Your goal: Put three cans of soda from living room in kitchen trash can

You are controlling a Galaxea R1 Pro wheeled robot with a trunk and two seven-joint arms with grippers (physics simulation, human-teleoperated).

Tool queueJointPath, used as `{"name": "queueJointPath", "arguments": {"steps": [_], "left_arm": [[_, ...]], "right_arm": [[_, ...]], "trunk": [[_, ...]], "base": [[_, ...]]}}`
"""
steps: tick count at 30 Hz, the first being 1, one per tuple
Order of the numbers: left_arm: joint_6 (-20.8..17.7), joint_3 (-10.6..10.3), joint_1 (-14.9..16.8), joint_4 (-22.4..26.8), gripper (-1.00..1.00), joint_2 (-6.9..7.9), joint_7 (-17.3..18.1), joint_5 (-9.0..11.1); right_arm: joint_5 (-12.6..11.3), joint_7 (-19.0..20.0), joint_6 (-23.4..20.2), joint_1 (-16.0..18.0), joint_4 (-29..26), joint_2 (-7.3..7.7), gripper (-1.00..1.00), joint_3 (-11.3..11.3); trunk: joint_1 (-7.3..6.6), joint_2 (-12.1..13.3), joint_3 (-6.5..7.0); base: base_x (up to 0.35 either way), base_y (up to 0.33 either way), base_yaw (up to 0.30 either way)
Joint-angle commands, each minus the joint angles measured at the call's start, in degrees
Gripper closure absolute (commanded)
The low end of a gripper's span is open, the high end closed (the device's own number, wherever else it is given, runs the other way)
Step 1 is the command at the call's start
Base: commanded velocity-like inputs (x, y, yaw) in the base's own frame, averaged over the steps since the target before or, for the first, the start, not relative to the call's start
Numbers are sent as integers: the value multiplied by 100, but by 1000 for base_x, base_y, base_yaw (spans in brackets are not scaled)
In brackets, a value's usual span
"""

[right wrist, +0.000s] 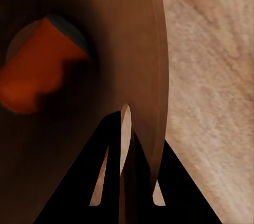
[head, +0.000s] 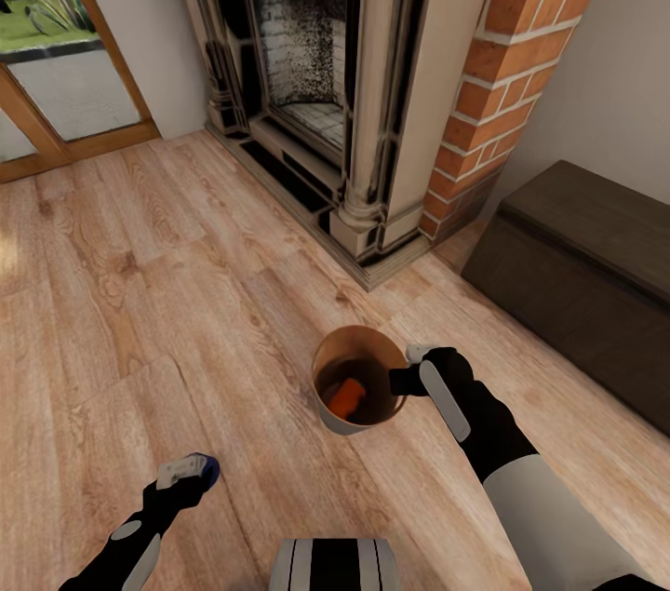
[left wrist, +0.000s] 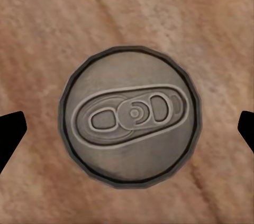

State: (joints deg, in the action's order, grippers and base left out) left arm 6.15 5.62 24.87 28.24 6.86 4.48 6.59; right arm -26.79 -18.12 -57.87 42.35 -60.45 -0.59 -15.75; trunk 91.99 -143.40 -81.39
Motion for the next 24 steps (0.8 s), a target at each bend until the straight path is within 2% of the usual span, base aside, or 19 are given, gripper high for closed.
{"name": "queueJointPath", "arguments": {"steps": [1, 15, 18, 24], "left_arm": [[0, 0, 0, -1, -100, 0, 0, 0], [0, 0, 0, -3, -100, 0, 0, 0], [0, 0, 0, -3, -100, 0, 0, 0], [0, 0, 0, -3, -100, 0, 0, 0]], "right_arm": [[-144, 27, 30, 2, -2, -2, 100, 1], [-143, 27, 30, 2, -2, -1, 100, -2], [-145, 27, 30, 2, -2, 1, 100, -1], [-146, 27, 30, 2, -2, -1, 100, -2]], "trunk": [[-1, 0, 0], [-1, 0, 0], [7, -4, -66], [7, -4, -66]], "base": [[67, 0, 0], [35, 0, 0], [0, 0, 0], [0, 0, 0]]}}
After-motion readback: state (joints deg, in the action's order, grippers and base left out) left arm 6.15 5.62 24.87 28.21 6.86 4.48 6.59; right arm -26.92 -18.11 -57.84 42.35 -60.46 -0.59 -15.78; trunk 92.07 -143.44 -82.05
